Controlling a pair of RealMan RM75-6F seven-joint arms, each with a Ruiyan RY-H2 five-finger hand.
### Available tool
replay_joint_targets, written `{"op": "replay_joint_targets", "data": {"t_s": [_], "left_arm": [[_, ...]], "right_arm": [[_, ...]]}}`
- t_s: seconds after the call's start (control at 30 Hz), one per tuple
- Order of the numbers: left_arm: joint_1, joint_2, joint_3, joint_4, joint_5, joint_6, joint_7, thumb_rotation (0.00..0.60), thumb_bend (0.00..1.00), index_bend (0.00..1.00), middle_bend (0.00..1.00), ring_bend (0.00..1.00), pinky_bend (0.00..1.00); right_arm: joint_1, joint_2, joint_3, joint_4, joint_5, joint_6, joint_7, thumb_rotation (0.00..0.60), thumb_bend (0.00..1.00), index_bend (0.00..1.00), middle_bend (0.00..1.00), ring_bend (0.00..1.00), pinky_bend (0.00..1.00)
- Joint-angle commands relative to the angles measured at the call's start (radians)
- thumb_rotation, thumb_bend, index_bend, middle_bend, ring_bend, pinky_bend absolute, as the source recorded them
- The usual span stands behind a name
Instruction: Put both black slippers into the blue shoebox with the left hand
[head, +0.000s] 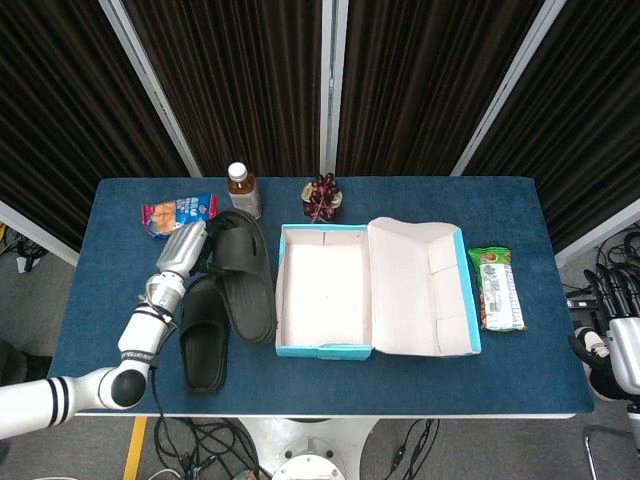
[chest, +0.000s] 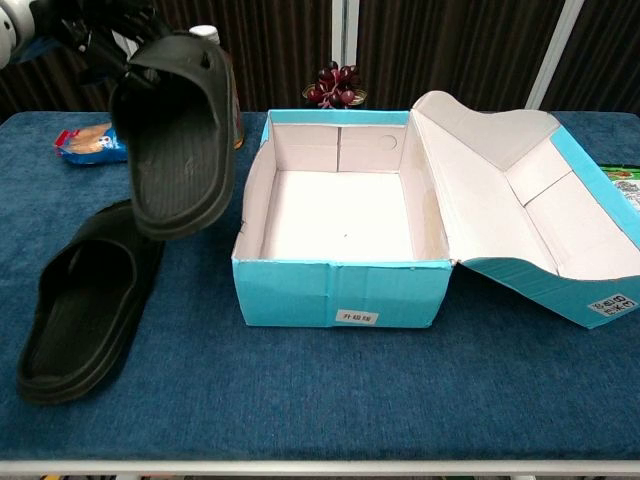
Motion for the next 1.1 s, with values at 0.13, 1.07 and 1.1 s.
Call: {"op": "replay_joint_targets", "data": {"t_s": [0.13,1.07,1.1], "left_arm": [[-0.033,-0.142,-0.105,0.196,0.301,-0.125,-0.394,0.6,0.02,0.41,0.46,0.71,0.83],[-0.271,-0.642,-0.097,0.9,0.495,-0.211,-0.82,0.6,0.0,0.39,0.48,0.64,0.79],[-0.274,-0.654,-0.1,0.917,0.49,-0.22,-0.835,0.6,0.0,0.39,0.48,0.64,0.79]], "right_arm": [[0.002,0.018,-0.005,-0.022,0.007,-0.018,-0.014,0.6,0.08,0.0,0.03,0.0,0.0],[0.021,0.058,0.007,-0.101,0.057,-0.06,-0.094,0.6,0.08,0.0,0.03,0.0,0.0],[0.021,0.061,0.008,-0.104,0.057,-0.059,-0.098,0.6,0.08,0.0,0.03,0.0,0.0]]}}
